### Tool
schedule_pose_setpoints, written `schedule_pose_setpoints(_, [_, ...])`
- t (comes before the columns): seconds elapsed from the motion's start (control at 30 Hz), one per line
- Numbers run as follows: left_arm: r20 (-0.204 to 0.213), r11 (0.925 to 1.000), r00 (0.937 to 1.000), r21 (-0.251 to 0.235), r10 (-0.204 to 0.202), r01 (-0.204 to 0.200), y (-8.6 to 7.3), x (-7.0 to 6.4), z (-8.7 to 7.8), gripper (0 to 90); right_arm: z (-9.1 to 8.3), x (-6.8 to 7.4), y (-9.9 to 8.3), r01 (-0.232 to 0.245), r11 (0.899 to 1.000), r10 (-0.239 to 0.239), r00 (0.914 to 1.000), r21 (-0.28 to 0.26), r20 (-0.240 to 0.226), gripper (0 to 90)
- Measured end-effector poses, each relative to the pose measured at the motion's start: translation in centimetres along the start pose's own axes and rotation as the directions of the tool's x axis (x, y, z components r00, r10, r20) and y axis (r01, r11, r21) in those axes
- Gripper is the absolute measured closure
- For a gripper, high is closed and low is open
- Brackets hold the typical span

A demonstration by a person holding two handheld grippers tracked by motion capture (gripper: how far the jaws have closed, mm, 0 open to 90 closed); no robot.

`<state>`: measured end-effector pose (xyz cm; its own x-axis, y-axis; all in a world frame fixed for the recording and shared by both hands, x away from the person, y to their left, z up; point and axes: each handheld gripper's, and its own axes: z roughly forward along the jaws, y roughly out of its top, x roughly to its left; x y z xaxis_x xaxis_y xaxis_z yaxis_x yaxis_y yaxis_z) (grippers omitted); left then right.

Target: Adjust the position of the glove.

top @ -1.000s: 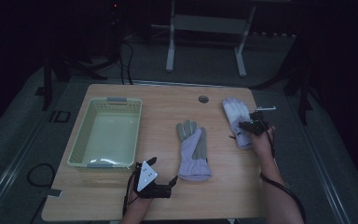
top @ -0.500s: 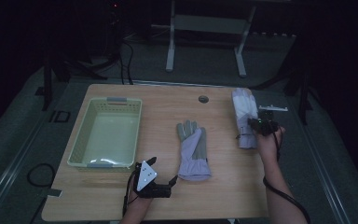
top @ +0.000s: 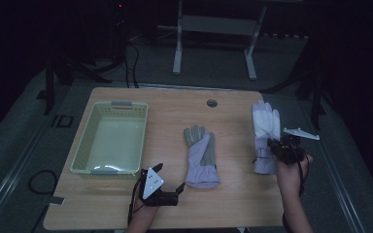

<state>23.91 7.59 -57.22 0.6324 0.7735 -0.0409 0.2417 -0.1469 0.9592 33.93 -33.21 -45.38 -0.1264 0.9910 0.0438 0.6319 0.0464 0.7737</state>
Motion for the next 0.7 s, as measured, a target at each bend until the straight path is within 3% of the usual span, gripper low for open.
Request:
schedule_pose_setpoints(0.2, [-0.001,1.0000,1.0000,0.000,0.003,-0.003,0.0,0.0,0.0,0.1,-1.2,0.9,-2.5,-0.014,1.000,0.014,0.9996,0.022,-0.024,80.7])
schedule_pose_setpoints(0.33, [-0.002,1.0000,1.0000,-0.001,0.005,-0.005,0.0,0.0,0.0,0.1,-0.9,1.6,-4.0,-0.012,0.999,0.012,0.9999,0.047,-0.003,80.7])
schedule_pose_setpoints(0.53, [-0.002,1.0000,1.0000,-0.001,0.005,-0.005,0.0,0.0,0.0,0.1,1.3,1.9,-5.6,0.001,0.996,-0.003,0.9998,0.093,0.021,80.5])
schedule_pose_setpoints(0.7, [0.001,1.0000,1.0000,-0.001,0.001,-0.001,0.0,0.0,0.0,0.1,3.5,1.8,-6.3,-0.022,0.991,0.019,0.9996,0.129,0.022,77.3])
